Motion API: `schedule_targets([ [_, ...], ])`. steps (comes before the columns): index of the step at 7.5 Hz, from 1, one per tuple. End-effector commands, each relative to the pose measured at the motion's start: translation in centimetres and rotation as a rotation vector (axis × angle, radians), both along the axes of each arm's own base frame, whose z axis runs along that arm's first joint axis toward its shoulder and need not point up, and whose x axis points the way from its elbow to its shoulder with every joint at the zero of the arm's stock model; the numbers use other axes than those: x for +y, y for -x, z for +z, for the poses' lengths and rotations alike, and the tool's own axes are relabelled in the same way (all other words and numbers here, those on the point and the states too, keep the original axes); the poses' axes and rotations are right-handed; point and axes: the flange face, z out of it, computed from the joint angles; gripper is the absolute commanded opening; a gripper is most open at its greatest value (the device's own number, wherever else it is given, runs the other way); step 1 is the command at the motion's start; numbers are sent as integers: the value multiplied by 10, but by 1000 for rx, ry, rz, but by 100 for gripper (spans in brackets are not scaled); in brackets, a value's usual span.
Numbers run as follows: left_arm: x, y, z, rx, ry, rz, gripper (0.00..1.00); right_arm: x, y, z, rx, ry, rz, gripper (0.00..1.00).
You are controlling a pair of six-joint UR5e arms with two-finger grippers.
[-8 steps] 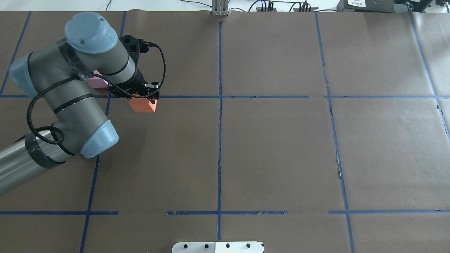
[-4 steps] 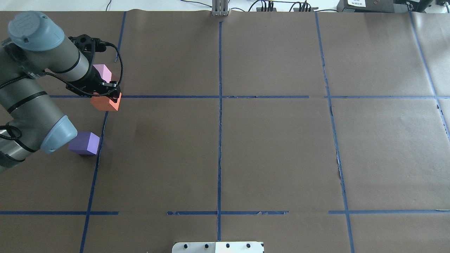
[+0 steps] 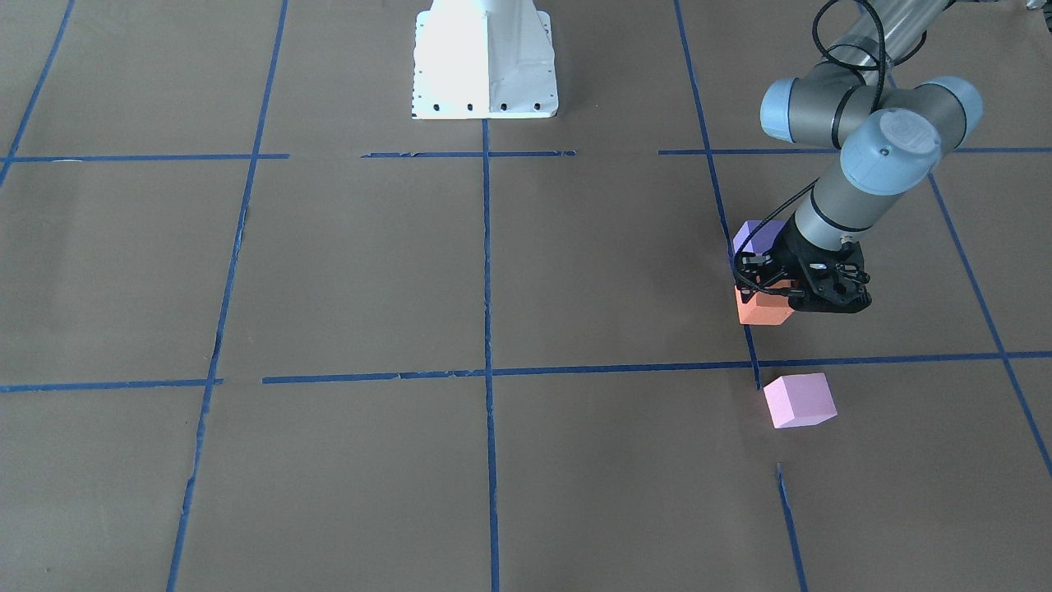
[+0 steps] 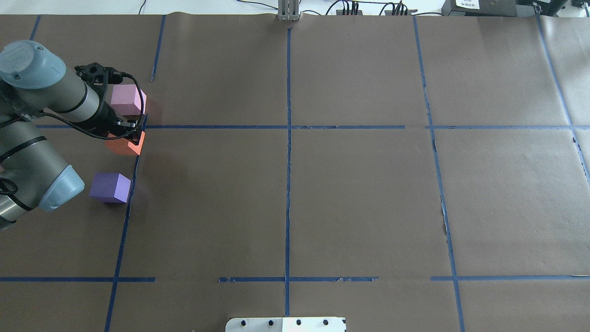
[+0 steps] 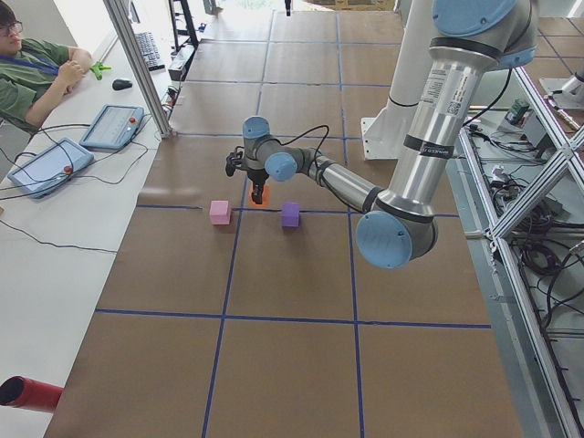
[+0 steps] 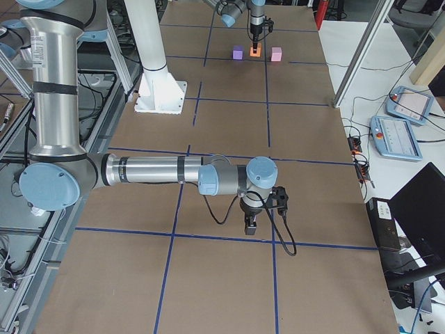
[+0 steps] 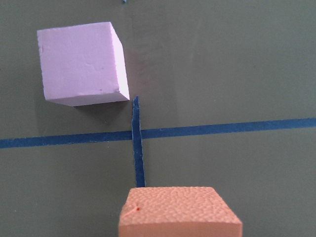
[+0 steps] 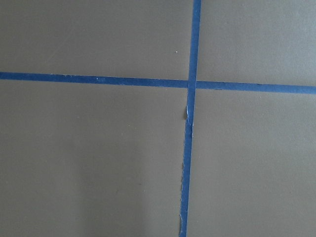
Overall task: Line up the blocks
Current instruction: 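Lower the orange cube between the pink and purple cubes, open left gripper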
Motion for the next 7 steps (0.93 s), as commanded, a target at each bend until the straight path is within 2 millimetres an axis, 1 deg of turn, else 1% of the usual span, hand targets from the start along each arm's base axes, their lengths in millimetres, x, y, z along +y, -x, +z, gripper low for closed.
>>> schedule_targets([
  [1, -3, -6, 14, -13, 12, 4, 0, 0, 0, 0, 1, 0, 0, 100],
  [2, -4, -7, 20, -19, 20, 3, 0, 0, 0, 0, 1, 0, 0, 100],
  [4, -7, -5, 23, -22, 25, -4, 0, -1, 0, -1, 1, -2, 0, 100],
  [7, -10, -6, 37, -39, 42, -4, 0, 0, 0, 0, 0, 0, 0, 100],
])
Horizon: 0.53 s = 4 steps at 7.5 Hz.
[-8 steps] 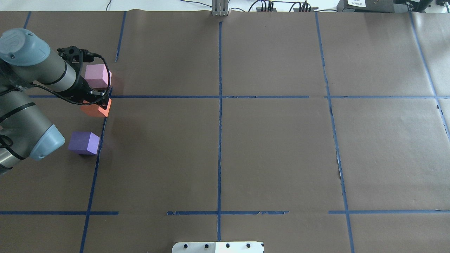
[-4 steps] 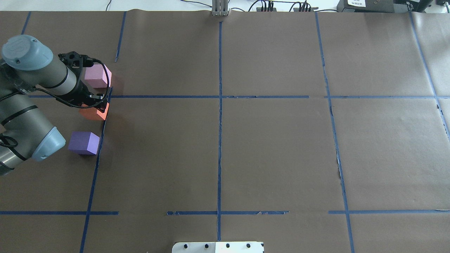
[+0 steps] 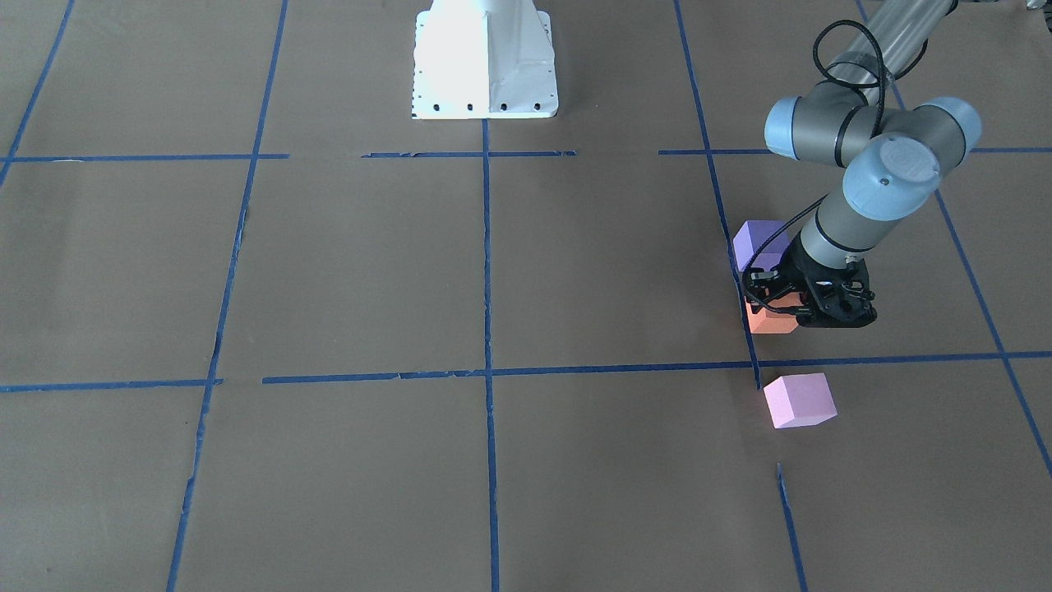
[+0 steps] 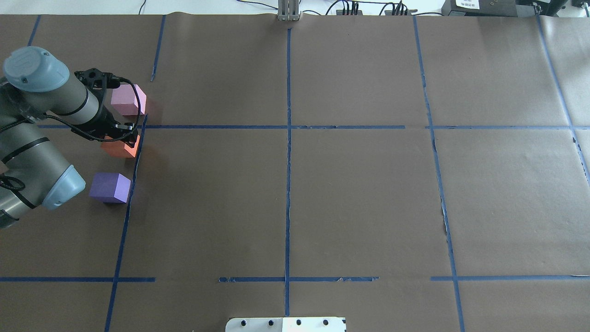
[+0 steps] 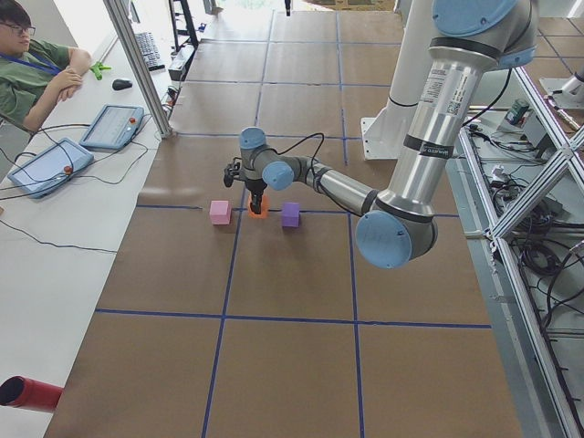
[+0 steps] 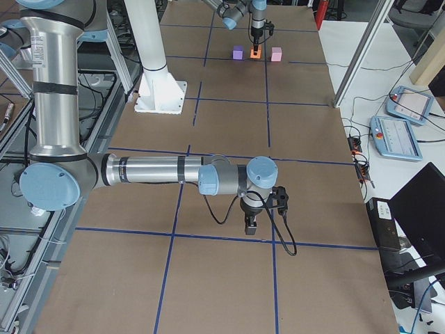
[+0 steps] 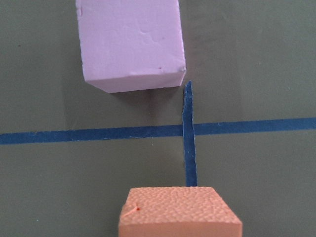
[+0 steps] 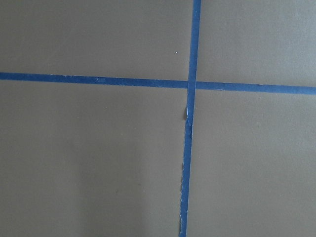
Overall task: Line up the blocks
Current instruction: 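Lower the orange cube between the pink and purple cubes, open left gripper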
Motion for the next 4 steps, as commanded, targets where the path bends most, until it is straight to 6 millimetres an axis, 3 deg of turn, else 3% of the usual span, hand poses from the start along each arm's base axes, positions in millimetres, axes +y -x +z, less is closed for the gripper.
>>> schedule_targets([
  [1, -2, 0, 9, -5, 4, 0, 0, 0, 0, 0, -1, 0, 0, 100],
  [2, -4, 1, 10, -4, -5, 4, 4, 0, 0, 0, -1, 0, 0, 100],
  [3, -8, 8, 10, -5, -18, 5, 21, 0, 0, 0, 0, 0, 0, 100],
  [4, -10, 10, 13, -10, -23, 12, 69, 0, 1, 0, 0, 0, -1, 100],
])
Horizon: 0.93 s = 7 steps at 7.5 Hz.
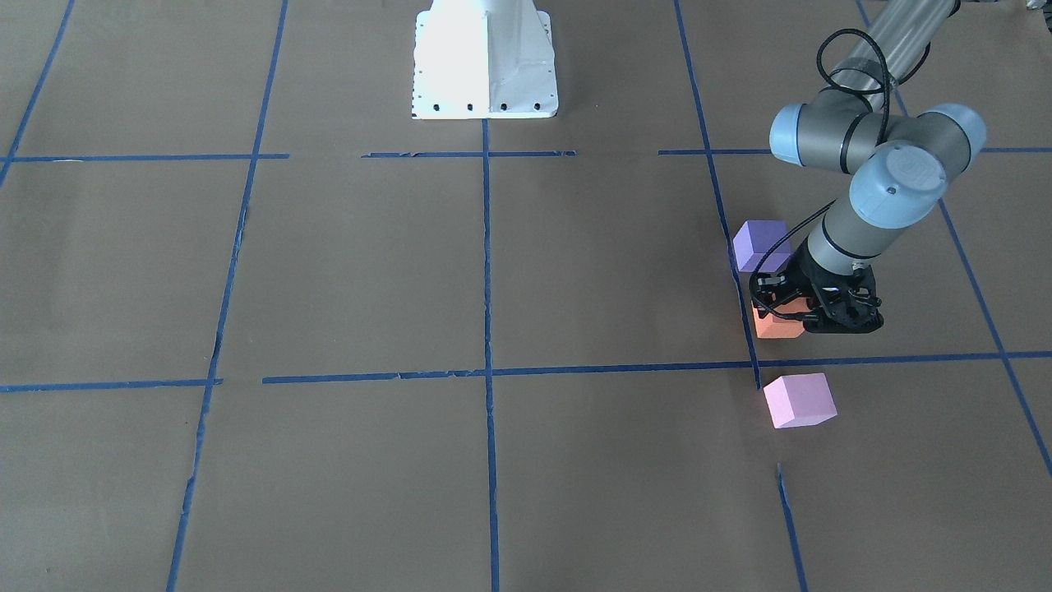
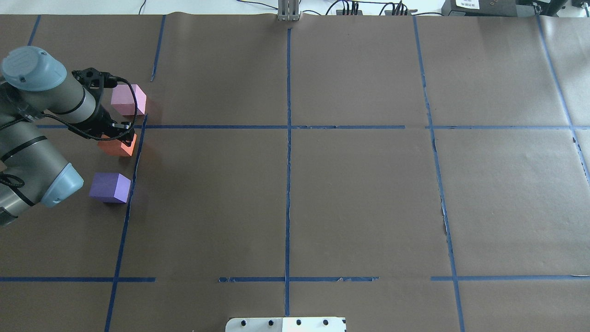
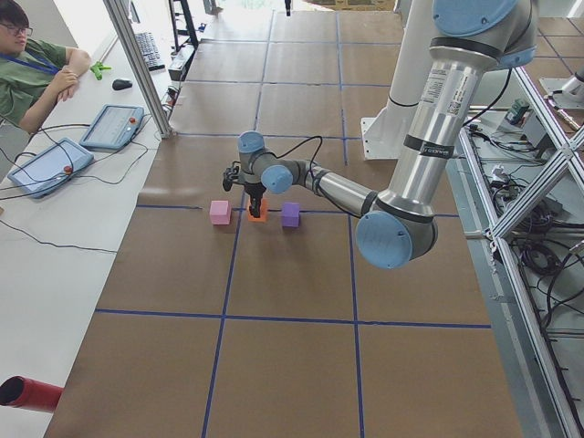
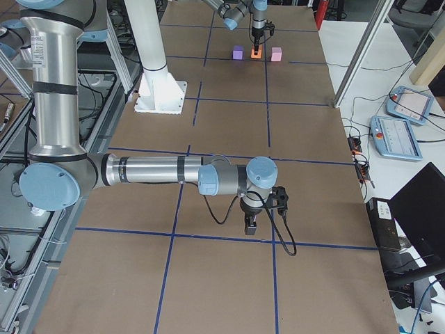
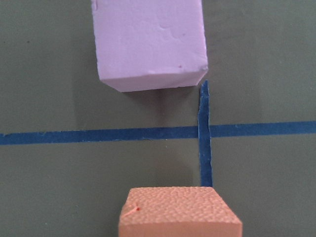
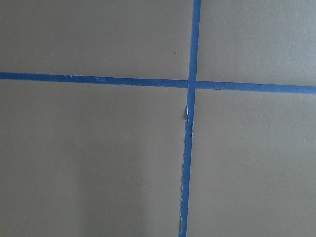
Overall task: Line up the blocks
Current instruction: 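Lower the orange cube between the pink and purple cubes, open left gripper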
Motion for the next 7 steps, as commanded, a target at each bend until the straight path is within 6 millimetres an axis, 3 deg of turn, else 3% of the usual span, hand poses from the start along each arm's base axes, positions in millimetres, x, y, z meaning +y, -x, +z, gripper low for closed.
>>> schedule_targets([
  [1, -4, 4, 6, -9, -21, 22, 100, 0, 0, 1, 1, 1, 0, 100],
  [4, -5, 3, 7, -10, -18, 23, 100, -1, 0, -1, 0, -2, 0, 100],
  [5, -8, 4, 0, -3, -28, 18, 100, 0, 0, 0, 1, 0, 0, 100],
  [6, -19, 27, -13, 12, -46, -19, 100, -1, 0, -1, -1, -1, 0, 100],
  [7, -22, 47, -40, 39, -86, -48, 100, 0, 0, 0, 1, 0, 0, 100],
])
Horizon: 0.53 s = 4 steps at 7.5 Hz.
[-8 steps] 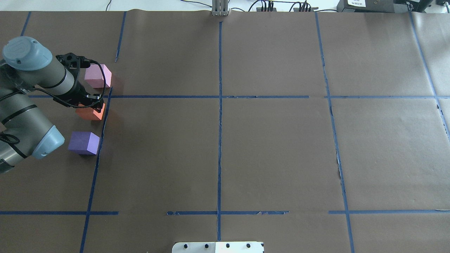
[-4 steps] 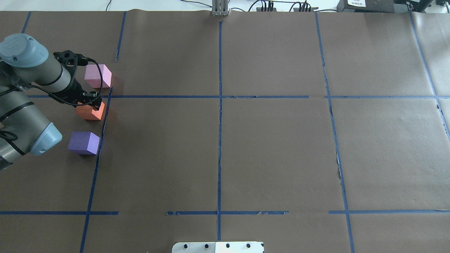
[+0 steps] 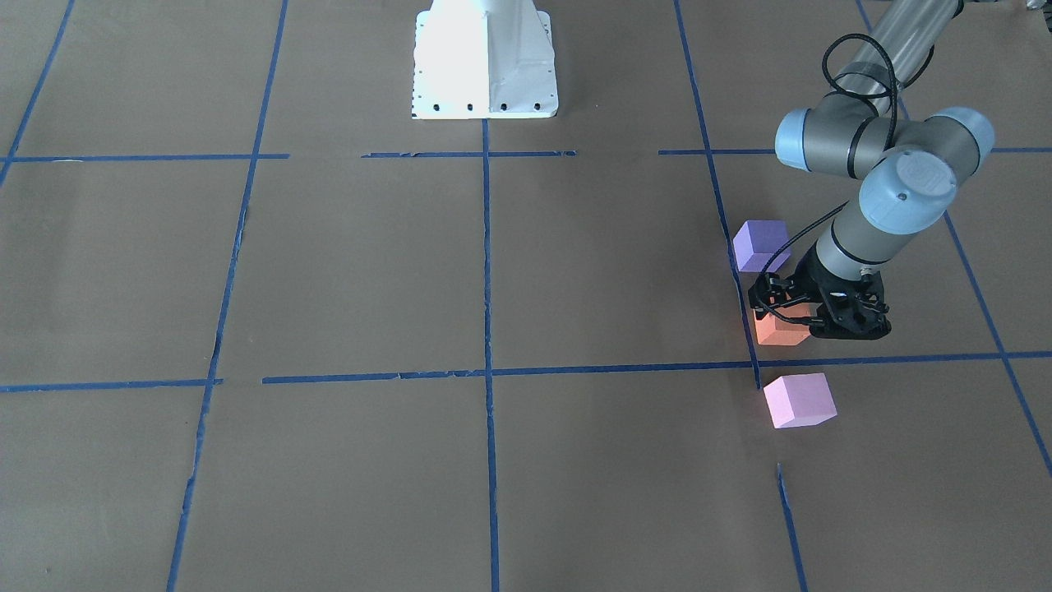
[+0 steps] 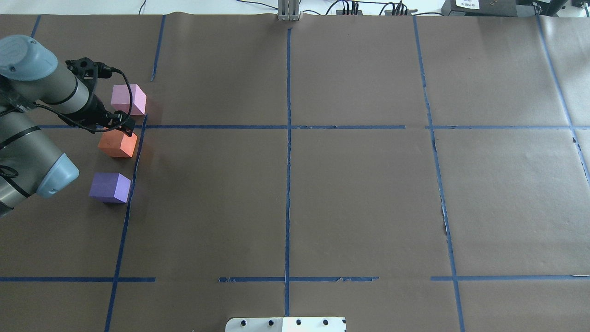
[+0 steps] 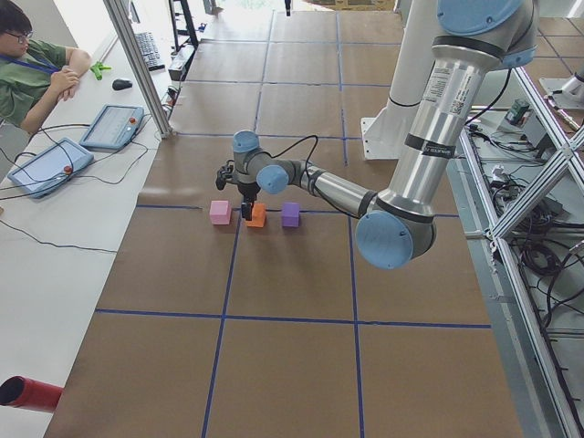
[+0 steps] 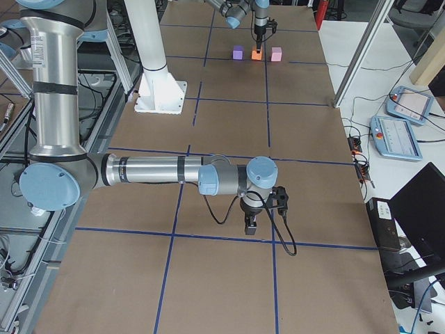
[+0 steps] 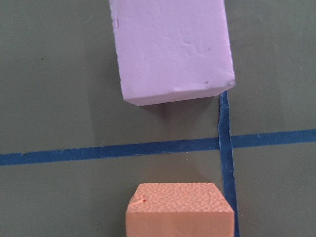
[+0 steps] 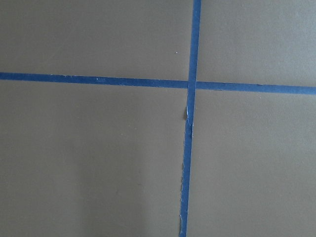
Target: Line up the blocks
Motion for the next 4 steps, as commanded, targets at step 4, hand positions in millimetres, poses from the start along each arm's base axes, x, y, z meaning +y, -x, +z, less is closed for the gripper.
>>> schedule_targets([
  [4, -14, 121, -71, 17, -164, -76, 100, 0, 1, 1, 1, 2, -1, 100],
])
